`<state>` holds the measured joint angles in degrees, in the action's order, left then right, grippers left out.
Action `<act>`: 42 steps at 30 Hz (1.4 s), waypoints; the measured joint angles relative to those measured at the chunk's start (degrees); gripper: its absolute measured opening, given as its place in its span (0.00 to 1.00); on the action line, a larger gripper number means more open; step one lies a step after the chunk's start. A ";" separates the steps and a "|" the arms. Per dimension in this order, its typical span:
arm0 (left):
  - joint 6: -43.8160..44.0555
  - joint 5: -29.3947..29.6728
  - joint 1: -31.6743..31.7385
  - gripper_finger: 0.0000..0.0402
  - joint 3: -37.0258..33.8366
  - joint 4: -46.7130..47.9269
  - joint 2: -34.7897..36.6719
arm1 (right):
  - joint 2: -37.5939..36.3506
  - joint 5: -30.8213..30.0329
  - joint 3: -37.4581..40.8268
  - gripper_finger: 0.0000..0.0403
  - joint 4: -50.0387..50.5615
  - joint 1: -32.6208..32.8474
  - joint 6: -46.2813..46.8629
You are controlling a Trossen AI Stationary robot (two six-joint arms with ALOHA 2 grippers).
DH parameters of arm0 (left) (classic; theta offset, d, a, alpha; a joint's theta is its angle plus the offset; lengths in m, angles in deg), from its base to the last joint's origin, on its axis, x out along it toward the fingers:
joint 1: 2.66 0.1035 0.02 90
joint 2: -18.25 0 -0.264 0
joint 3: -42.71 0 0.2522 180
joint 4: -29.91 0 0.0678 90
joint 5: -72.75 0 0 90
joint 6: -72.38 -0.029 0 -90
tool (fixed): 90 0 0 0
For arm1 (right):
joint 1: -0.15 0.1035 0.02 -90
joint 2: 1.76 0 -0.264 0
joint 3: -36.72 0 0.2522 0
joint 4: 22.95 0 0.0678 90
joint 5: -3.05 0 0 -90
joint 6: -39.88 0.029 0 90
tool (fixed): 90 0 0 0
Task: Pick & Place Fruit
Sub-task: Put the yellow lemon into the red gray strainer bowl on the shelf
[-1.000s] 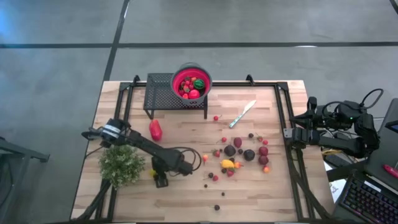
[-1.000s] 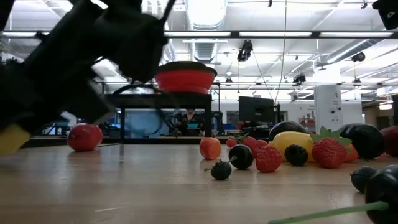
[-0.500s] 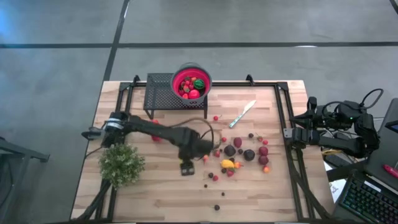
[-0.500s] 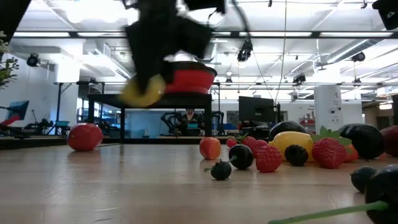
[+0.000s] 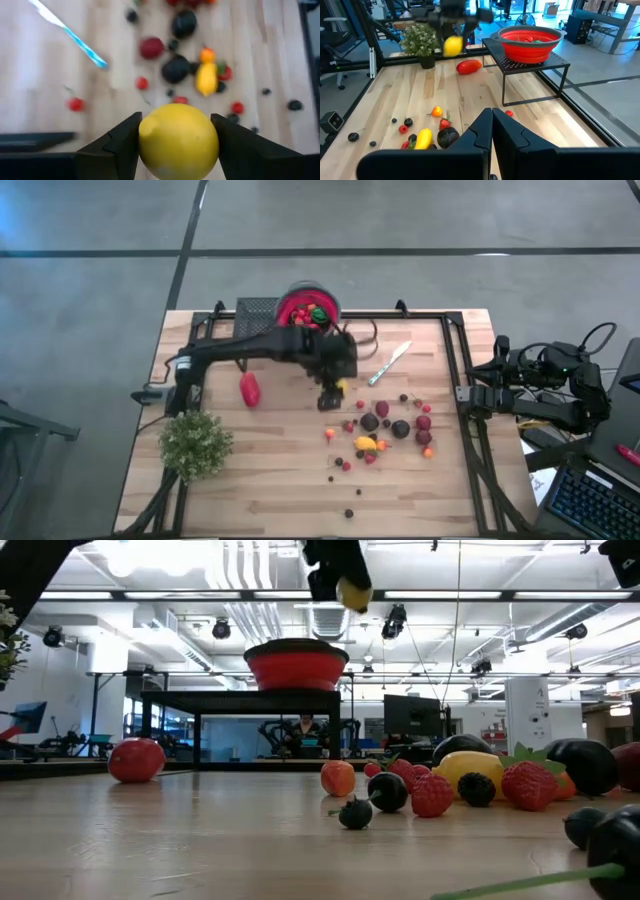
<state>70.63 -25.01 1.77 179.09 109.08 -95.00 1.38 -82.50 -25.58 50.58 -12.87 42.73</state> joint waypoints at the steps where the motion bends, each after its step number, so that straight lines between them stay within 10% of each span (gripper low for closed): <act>1: -1.12 0.89 0.83 0.54 1.61 0.84 0.00 | 0.02 -0.02 -0.02 0.02 0.00 0.00 0.02; 24: -6.67 17.27 25.45 0.55 7.19 5.79 0.00 | 0.01 -0.02 0.00 0.02 0.00 0.01 0.01; 42: -8.68 18.81 27.54 0.60 -0.58 5.77 -0.07 | 0.02 -0.02 0.00 0.02 0.00 0.02 0.00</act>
<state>61.95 -6.20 29.30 178.51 114.84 -95.06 1.39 -82.52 -25.58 50.58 -12.85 42.73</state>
